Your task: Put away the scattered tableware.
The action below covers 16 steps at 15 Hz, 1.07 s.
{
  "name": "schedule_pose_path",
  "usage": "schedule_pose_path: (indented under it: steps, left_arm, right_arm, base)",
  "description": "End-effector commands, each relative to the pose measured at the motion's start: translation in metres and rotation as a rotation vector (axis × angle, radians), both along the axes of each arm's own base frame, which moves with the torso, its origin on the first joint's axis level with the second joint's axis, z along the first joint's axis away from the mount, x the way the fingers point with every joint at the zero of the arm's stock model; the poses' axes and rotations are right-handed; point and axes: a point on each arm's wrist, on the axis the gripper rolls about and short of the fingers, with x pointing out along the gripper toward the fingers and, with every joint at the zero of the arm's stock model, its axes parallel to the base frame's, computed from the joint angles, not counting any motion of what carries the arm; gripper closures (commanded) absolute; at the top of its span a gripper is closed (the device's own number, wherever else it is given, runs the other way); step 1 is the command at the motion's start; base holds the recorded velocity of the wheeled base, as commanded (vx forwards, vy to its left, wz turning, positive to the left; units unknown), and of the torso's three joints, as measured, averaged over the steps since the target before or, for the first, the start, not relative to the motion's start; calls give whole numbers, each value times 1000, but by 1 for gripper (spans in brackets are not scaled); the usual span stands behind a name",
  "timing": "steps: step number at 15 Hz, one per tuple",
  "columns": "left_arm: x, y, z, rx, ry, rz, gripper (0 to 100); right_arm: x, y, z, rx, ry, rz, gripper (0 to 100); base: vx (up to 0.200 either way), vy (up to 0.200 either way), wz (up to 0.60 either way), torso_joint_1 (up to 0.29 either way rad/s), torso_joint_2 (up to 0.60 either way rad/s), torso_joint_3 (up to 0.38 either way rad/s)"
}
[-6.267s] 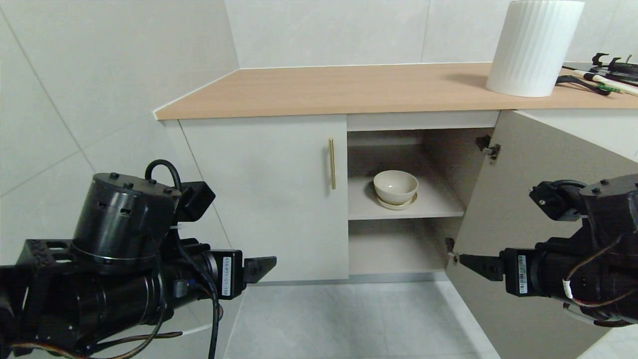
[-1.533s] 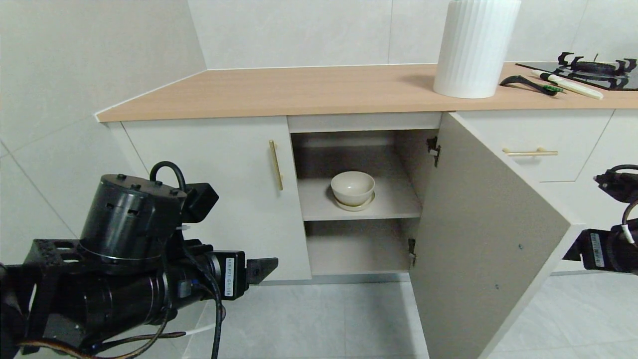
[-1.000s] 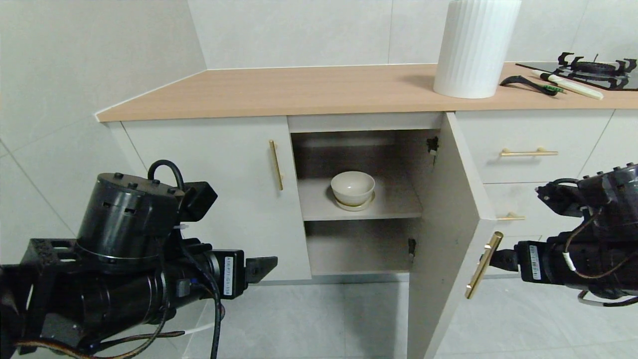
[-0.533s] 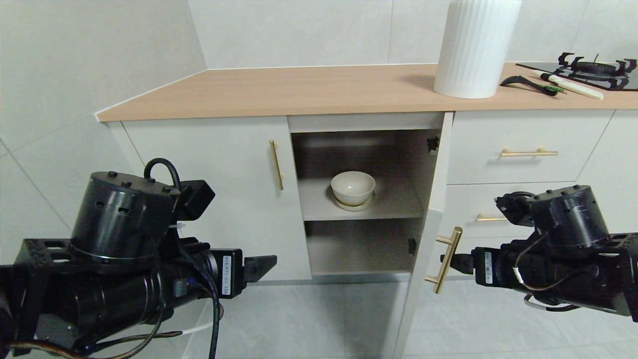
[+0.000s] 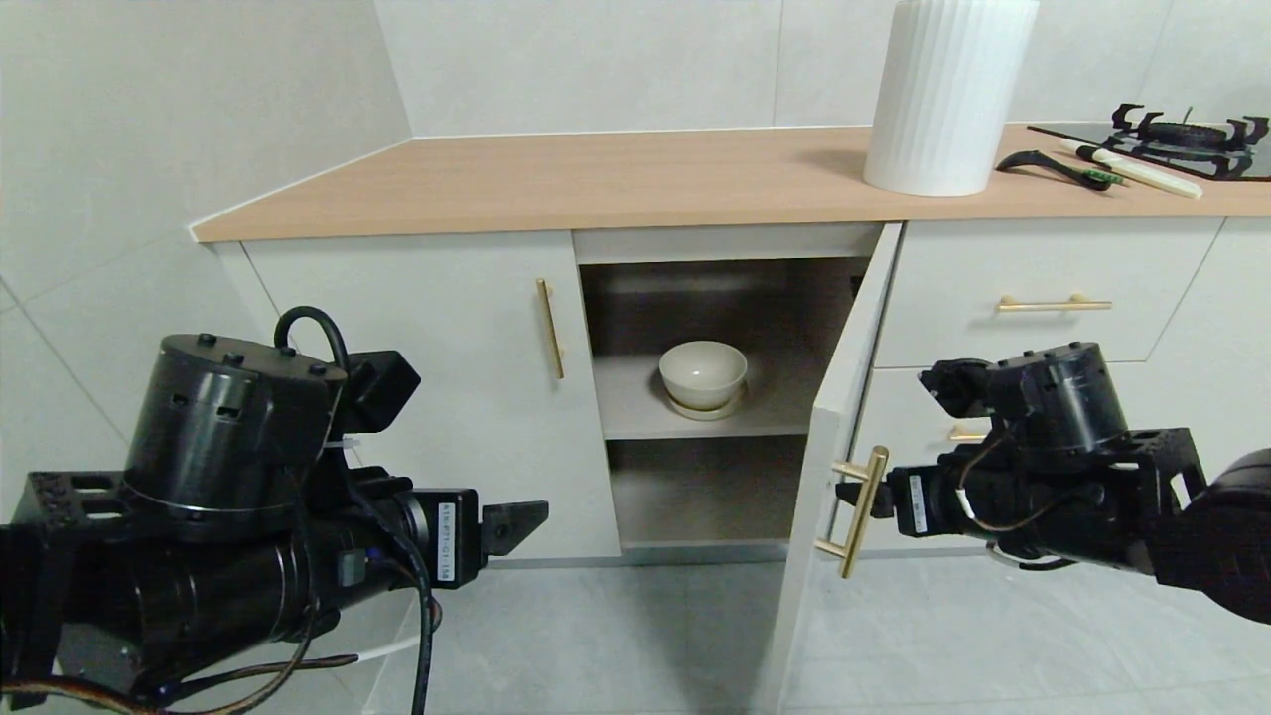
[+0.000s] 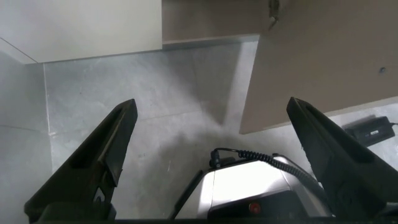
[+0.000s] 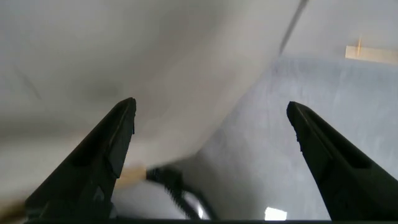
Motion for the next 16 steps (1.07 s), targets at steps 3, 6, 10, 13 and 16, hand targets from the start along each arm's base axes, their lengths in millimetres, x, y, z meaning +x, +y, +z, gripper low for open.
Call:
schedule_pose_path:
  steps: [3,6,10,13,16]
  left_arm:
    - [-1,1,3,-8,-12,1,0]
    - [0,0,1,10,-14,18,0]
    - [0,1,3,6,-22,21,0]
    - [1,0,1,9,-19,26,0]
    - [1,1,2,8,-23,25,0]
  right_arm:
    - [42,23,2,16,-38,30,0]
    - [60,36,-11,47,-25,12,0]
    - [68,51,-14,138,-35,-14,0]
    - [72,60,-15,185,-49,-19,0]
    - [75,72,-22,225,-96,-21,0]
  base:
    - [0,0,0,0,0,0]
    - [0,0,0,0,0,0]
    - [0,0,0,0,0,0]
    - [0,0,0,0,0,0]
    - [0,0,0,0,0,0]
